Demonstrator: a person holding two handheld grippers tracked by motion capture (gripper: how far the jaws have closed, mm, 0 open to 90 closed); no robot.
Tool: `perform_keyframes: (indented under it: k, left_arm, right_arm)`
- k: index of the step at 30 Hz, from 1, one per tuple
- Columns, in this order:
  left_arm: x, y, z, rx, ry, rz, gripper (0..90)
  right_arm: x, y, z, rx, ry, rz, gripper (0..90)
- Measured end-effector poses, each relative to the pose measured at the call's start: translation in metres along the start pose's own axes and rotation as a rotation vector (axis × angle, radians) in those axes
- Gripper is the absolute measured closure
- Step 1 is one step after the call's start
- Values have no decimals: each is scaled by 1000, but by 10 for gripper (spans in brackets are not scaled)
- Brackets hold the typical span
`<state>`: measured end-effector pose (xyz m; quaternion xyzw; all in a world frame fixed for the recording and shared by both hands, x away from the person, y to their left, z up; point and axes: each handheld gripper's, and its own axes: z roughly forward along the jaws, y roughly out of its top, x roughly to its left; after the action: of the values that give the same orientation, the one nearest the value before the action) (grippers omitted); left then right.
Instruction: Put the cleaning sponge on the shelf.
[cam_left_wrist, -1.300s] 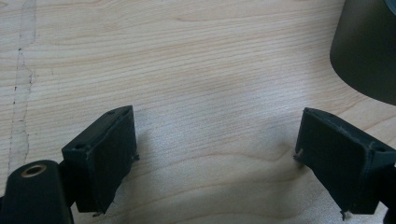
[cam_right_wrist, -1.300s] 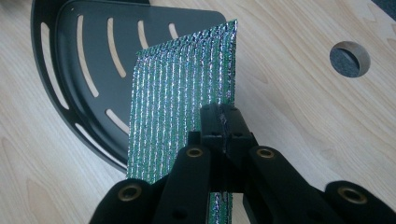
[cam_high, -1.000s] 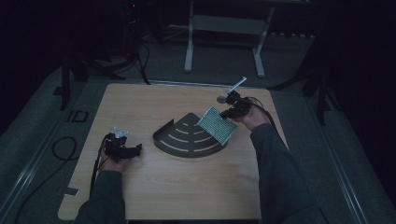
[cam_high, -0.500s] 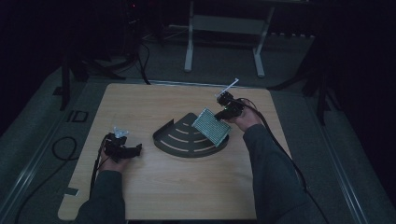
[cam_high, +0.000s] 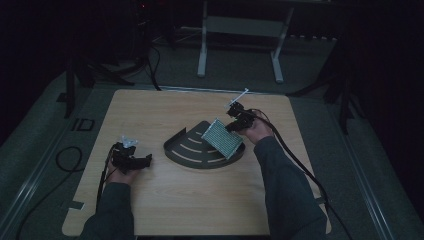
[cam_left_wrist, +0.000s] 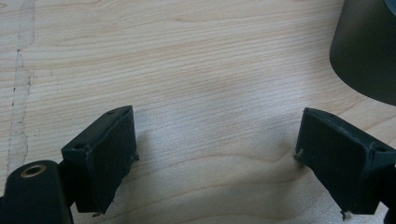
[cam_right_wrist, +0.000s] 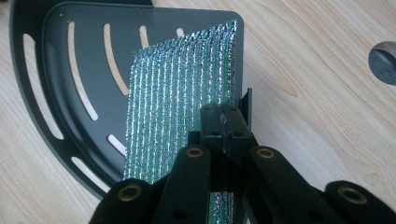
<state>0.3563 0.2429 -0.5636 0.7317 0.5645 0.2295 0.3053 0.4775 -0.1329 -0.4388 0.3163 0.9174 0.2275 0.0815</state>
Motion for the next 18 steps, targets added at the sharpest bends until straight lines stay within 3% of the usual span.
perform_keyframes:
  k: [14,18]
  left_arm:
    - [0,0,0,0,0,0,125]
    - [0,0,0,0,0,1,125]
  right_arm:
    - [1,1,7,-15,-26,24,896]
    - [2,0,11,1,-31,11,896]
